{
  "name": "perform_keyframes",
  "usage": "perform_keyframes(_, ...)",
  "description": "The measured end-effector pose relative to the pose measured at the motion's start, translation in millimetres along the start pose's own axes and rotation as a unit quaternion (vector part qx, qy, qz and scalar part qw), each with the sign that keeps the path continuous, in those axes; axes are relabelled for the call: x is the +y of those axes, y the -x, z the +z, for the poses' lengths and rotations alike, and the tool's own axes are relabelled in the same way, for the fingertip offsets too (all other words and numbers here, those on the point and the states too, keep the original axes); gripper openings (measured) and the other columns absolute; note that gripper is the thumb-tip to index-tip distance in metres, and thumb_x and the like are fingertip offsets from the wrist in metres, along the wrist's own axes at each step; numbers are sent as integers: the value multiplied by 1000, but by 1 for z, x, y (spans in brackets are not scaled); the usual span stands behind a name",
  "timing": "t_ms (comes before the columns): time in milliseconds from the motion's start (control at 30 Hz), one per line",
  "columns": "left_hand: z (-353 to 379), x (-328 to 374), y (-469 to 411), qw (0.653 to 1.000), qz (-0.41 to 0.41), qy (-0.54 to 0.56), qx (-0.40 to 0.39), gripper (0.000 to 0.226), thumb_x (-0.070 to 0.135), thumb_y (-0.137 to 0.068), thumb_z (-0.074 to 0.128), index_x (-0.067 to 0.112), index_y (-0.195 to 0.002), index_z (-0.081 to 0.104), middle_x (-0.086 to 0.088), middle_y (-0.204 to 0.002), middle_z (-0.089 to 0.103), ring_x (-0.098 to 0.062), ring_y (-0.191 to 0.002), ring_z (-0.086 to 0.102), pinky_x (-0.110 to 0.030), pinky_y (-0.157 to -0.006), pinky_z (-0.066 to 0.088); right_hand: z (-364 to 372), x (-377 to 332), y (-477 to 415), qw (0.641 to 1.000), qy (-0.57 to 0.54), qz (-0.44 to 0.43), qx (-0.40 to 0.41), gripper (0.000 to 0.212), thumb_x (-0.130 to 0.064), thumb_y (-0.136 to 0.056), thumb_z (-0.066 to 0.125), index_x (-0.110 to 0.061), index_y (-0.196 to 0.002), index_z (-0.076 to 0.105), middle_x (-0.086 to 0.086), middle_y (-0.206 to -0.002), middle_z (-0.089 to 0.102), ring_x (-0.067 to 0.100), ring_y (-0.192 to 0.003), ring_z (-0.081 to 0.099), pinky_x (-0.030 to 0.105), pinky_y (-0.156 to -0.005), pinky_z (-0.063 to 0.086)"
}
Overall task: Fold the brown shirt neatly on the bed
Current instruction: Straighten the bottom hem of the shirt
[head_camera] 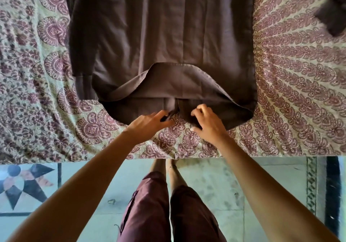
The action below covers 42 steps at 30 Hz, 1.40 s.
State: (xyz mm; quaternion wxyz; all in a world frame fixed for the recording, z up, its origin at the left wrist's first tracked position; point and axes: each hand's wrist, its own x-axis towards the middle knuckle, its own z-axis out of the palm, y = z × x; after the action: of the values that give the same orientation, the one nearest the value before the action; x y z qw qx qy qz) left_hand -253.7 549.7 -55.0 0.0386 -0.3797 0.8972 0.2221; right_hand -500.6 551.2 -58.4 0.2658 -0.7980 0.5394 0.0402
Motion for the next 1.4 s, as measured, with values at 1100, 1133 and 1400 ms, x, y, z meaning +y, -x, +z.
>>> perform_keyframes(1100, 7, -6, -9, 965, 126, -203, 107, 29, 3, -88, 40, 19, -87, 64, 0, -87, 64, -20, -75, 59, -33, -71, 45, -7, -5, 2, 957, -139, 67, 245, 23, -28, -91, 50, -7, -93, 57, 12, -103, 53, 19, -76, 59, 24, -52, 45)
perform_keyframes(1133, 6, -6, -13, 965, 135, -200, 107, 24, 3, -86, 45, 18, -81, 63, 1, -79, 61, -20, -71, 57, -33, -70, 44, -6, -4, 3, 957, -142, 68, 245, 23, -28, -91, 50, -6, -93, 57, 11, -102, 53, 19, -76, 59, 24, -52, 45)
perform_keyframes(1400, -13, 50, -11, 935, -183, 192, 238, 17, 25, -84, 57, 17, -91, 71, 0, -80, 71, -16, -65, 65, -24, -54, 51, -3, -12, 15, 951, -171, 48, 252, 20, -24, -93, 50, -6, -90, 59, 5, -86, 59, 16, -72, 56, 25, -56, 43)
